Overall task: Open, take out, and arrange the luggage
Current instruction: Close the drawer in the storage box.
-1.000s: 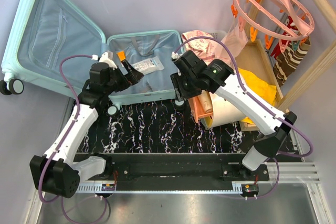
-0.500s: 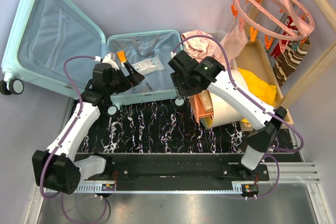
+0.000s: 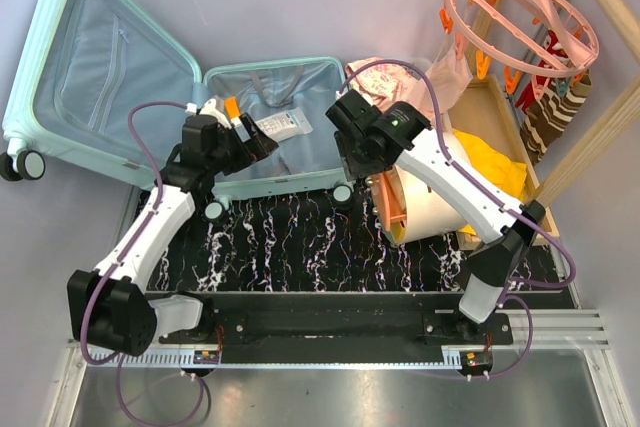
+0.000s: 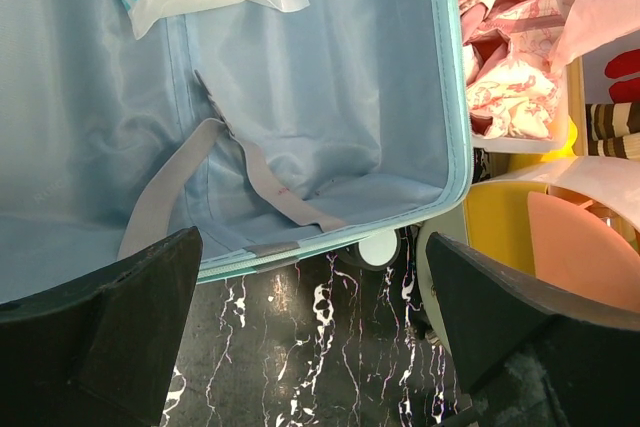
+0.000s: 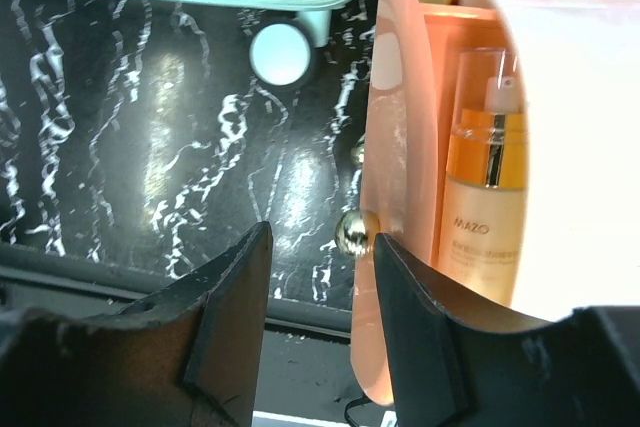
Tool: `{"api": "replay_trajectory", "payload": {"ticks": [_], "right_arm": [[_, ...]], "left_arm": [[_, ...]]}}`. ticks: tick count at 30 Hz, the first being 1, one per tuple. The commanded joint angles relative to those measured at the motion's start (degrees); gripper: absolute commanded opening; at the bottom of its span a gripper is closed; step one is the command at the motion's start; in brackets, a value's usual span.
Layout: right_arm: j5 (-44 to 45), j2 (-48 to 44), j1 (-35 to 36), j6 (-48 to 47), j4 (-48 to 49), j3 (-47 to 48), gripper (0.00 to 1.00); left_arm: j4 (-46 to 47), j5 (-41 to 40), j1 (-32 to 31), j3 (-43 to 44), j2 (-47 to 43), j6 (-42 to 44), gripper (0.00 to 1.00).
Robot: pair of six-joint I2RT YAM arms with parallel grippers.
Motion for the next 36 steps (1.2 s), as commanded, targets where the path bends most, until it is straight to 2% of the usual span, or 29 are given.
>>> {"api": "replay_trajectory", "payload": {"ticks": [1, 16, 25, 31, 32, 36], "right_arm": [[3.4, -3.2, -3.6, -1.6, -4.3, -2.7, 0.55], [5.2, -3.8, -5.5, -3.3, -3.9, -3.9, 0.55], [-4.5, -4.8, -5.4, -10.3, 6.6, 0.8, 0.55], [-10.0, -3.9, -6.6, -10.8, 11.7, 6.6, 0.56], [-13.6, -3.0, -7.5, -9.2, 11.8, 8.3, 0.53], [-22.8, -0.4, -16.8, -6.4, 12.7, 11.5, 0.46]], "left_arm": [[3.1, 0.9, 0.3, 3.0, 0.9, 1.0, 0.99], [5.9, 2.3, 0.7, 4.6, 4.4, 2.0, 0.99], [9.6, 3.6, -0.5, 3.9, 2.7, 6.1, 0.99], [10.2, 1.9, -6.6, 4.7, 0.2, 12.0, 0.99], [10.4, 2.0, -9.0, 5.0, 0.7, 12.7, 0.99], [11.1, 5.1, -15.5, 7.2, 3.8, 15.6, 0.99]]}}
